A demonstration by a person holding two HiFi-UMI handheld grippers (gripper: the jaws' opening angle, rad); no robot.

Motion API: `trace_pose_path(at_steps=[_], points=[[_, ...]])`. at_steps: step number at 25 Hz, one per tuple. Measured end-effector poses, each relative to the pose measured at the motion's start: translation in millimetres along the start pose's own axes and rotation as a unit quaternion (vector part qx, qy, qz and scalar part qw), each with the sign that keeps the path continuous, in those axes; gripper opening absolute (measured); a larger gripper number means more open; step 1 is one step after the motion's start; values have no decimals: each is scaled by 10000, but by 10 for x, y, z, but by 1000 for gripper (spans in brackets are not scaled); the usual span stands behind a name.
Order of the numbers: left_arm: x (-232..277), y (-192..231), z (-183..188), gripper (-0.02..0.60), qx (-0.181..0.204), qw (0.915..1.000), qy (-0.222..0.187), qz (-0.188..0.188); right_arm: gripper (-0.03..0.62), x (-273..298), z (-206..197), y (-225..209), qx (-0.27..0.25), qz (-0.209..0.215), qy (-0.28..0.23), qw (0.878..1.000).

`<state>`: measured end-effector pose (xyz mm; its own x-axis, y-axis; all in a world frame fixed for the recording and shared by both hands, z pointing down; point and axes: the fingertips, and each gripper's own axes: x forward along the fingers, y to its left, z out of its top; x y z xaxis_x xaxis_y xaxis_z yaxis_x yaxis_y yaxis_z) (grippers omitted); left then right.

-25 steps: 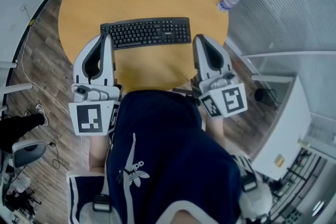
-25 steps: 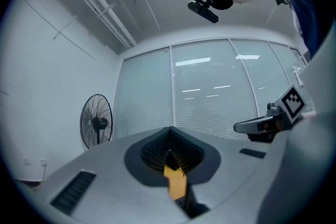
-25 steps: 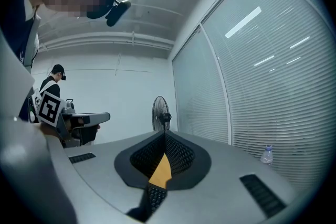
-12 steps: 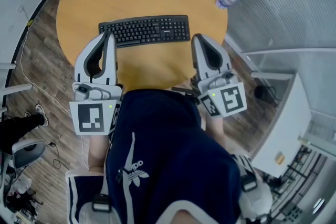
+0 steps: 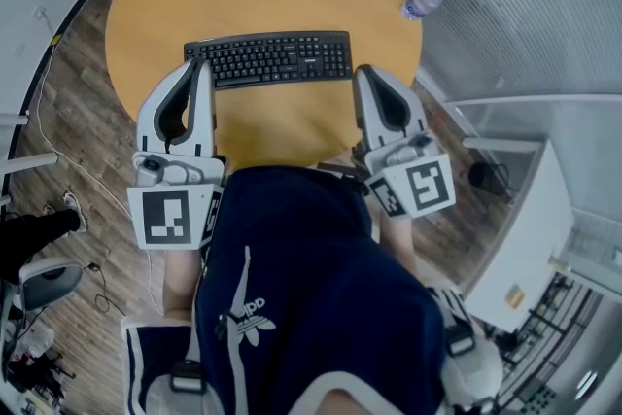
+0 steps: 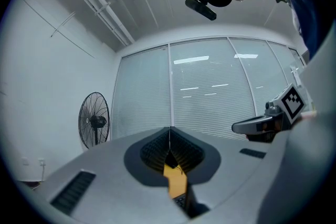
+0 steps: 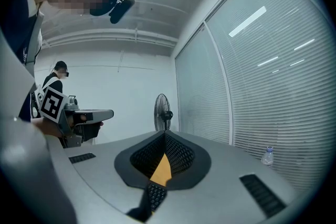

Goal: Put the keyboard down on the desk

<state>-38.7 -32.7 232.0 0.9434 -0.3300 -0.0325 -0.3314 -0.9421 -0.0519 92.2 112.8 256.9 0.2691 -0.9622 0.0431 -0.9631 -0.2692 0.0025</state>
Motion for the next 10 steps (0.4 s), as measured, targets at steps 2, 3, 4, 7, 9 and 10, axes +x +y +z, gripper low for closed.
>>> trace_pose_path(at_steps=[2, 3, 4, 7, 9, 10], points=[[7, 3, -19, 3, -19, 10000, 12, 0, 3, 9, -11, -2, 5, 4, 3, 10000], [13, 0, -29, 3, -27, 10000, 21, -4, 3, 13, -14, -5, 2, 7, 3, 10000], [18, -5, -39, 3, -33, 10000, 34, -9, 4, 15, -15, -7, -3, 9, 5, 10000], [26, -6, -50, 3, -40, 10000, 63, -25, 3, 15, -21, -8, 8, 10, 14, 10000], [32, 3, -49, 3, -43, 10000, 67, -30, 3, 22, -19, -8, 6, 6, 15, 10000], [35, 8, -48, 3, -45, 10000, 67, -32, 4, 25, -17, -8, 3, 2, 15, 10000]])
